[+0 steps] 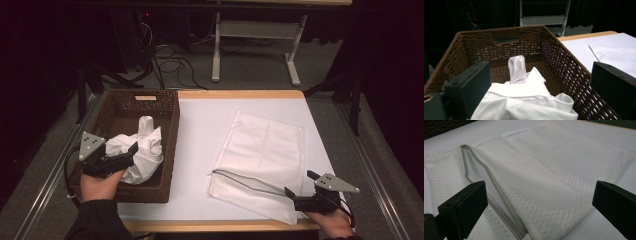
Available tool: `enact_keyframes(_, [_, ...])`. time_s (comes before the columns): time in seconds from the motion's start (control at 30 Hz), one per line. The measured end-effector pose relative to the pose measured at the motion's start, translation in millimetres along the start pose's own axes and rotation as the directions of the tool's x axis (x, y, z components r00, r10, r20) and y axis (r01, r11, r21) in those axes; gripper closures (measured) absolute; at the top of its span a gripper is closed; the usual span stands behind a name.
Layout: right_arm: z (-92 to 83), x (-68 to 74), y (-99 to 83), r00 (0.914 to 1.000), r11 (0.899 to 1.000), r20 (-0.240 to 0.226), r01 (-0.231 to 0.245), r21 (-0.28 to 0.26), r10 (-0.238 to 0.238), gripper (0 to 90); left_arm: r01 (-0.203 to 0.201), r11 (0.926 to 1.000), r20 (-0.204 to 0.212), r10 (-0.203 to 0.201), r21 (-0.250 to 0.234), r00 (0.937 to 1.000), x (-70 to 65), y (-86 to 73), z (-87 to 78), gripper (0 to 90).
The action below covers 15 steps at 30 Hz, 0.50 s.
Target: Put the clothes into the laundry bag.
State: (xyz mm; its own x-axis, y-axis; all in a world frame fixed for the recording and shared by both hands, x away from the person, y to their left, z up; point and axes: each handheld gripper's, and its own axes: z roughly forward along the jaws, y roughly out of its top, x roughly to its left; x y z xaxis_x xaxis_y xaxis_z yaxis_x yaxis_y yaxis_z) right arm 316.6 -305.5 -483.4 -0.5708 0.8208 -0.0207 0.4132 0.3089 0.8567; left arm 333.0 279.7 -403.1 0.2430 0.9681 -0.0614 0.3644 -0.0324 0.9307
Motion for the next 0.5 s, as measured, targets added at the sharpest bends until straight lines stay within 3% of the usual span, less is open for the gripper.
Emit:
enact_keyframes(0.13, [0.0,-0.2,-0.4,1.0000,1.000,-0.001,-0.005,0.001,0.005,0.5,-0.022,0.9994,-0.009,0.022,0.027,0.9997,4.9,3.3,14.7,4.8])
enact_keyframes(0.3, [0.6,-0.8,-0.8,1.0000,1.000,0.000,-0.001,0.004,0.001,0.7,0.030,0.9988,0.002,-0.030,0.039,0.9995,19.7,10.0,27.2,4.9])
enact_keyframes(0.5, [1.1,-1.1,-1.2,1.0000,1.000,0.000,-0.004,0.008,0.004,0.9,0.048,0.9966,-0.013,-0.047,0.068,0.9988,30.1,10.3,39.7,4.8])
